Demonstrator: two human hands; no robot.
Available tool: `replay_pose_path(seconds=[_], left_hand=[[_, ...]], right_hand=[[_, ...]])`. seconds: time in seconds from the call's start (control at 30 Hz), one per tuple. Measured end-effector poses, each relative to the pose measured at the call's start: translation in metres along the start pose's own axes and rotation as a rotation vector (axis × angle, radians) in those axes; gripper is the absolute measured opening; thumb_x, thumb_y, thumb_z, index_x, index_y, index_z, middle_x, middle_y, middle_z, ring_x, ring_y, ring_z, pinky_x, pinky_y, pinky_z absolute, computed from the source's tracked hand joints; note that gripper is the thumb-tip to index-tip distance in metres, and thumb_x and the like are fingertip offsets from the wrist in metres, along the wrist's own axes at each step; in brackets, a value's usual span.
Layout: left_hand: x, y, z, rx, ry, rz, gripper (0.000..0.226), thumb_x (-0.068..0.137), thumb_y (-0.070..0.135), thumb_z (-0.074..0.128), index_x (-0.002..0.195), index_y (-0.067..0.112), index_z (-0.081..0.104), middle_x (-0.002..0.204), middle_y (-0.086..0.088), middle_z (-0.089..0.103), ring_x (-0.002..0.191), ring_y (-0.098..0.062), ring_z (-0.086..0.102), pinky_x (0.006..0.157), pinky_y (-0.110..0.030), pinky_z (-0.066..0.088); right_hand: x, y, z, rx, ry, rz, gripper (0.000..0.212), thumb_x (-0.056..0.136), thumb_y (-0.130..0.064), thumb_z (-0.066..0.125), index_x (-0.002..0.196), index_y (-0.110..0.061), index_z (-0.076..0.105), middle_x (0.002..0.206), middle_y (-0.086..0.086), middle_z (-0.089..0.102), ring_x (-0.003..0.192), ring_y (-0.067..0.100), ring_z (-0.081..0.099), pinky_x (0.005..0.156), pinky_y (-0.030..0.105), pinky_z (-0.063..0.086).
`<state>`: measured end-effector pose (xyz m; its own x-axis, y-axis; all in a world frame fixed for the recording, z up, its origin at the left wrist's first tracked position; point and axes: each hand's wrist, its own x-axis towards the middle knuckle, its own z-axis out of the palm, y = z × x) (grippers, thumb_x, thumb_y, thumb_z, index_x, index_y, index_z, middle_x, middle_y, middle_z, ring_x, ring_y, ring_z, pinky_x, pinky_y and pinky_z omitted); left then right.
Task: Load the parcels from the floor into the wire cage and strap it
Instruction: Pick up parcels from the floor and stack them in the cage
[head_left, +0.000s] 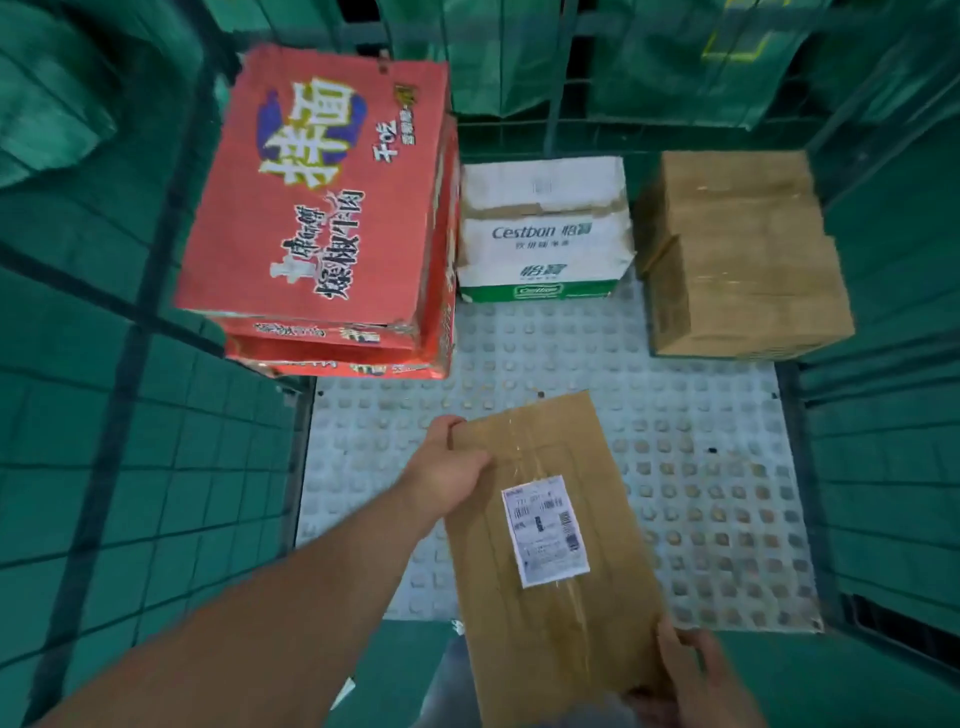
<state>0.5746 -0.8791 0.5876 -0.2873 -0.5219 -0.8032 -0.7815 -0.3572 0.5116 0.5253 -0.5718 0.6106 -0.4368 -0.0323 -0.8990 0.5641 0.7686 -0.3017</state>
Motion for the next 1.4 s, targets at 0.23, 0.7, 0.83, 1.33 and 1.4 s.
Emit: replay_pose_path(seconds=[0.23, 0.7, 0.83, 1.33, 1.4], left_hand=[[0.14, 0.052, 0.028, 0.011, 0.124, 0.182, 0.07, 0.094, 0.021, 0.065, 0.155, 0.035, 0.034, 0.116, 0.009, 0.06, 0.08, -0.001, 0.055, 0.066, -0.016, 0.045], [0.258, -0.074, 0.054, -0.075, 0.22, -0.098, 0.057, 0.091, 0.068, 0.057, 0.137, 0.035, 0.048, 0.112, 0.003, 0.07, 0.094, -0.02, 0.07, 0.088, -0.039, 0.057], [0.259, -0.078, 0.05, -0.005, 0.213, -0.11, 0.038, 0.094, 0.069, 0.052, 0.101, 0.032, 0.06, 0.099, 0.006, 0.07, 0.094, -0.023, 0.072, 0.089, -0.041, 0.058], [0.145, -0.103, 0.048, -0.54, 0.038, -0.439, 0.039, 0.107, 0.033, 0.049, 0.141, 0.016, 0.052, 0.125, -0.002, 0.059, 0.109, -0.022, 0.061, 0.101, -0.038, 0.049], [0.094, -0.126, 0.057, -0.532, -0.031, -0.508, 0.026, 0.107, 0.031, 0.049, 0.127, 0.017, 0.057, 0.11, -0.002, 0.064, 0.092, -0.019, 0.062, 0.084, -0.033, 0.05]], right_hand=[[0.135, -0.062, 0.042, 0.187, 0.002, -0.005, 0.019, 0.105, -0.037, 0.05, 0.102, -0.018, 0.05, 0.087, 0.026, 0.073, 0.058, 0.035, 0.073, 0.058, 0.039, 0.059], [0.329, -0.147, 0.128, 0.212, -0.059, 0.007, 0.047, 0.109, -0.05, 0.031, 0.153, -0.036, 0.037, 0.133, 0.001, 0.059, 0.092, 0.029, 0.072, 0.095, 0.045, 0.052], [0.337, -0.158, 0.131, 0.229, -0.045, 0.046, 0.05, 0.108, -0.053, 0.03, 0.15, -0.028, 0.043, 0.147, 0.0, 0.055, 0.086, 0.024, 0.075, 0.086, 0.04, 0.058], [0.261, -0.171, 0.106, -0.223, -0.197, 0.072, 0.068, 0.1, -0.069, 0.04, 0.158, -0.034, 0.031, 0.152, 0.008, 0.05, 0.113, 0.034, 0.064, 0.092, 0.046, 0.056], [0.214, -0.149, 0.1, -0.346, -0.238, 0.091, 0.061, 0.104, -0.061, 0.041, 0.154, -0.026, 0.04, 0.132, 0.005, 0.068, 0.103, 0.027, 0.069, 0.089, 0.042, 0.056]])
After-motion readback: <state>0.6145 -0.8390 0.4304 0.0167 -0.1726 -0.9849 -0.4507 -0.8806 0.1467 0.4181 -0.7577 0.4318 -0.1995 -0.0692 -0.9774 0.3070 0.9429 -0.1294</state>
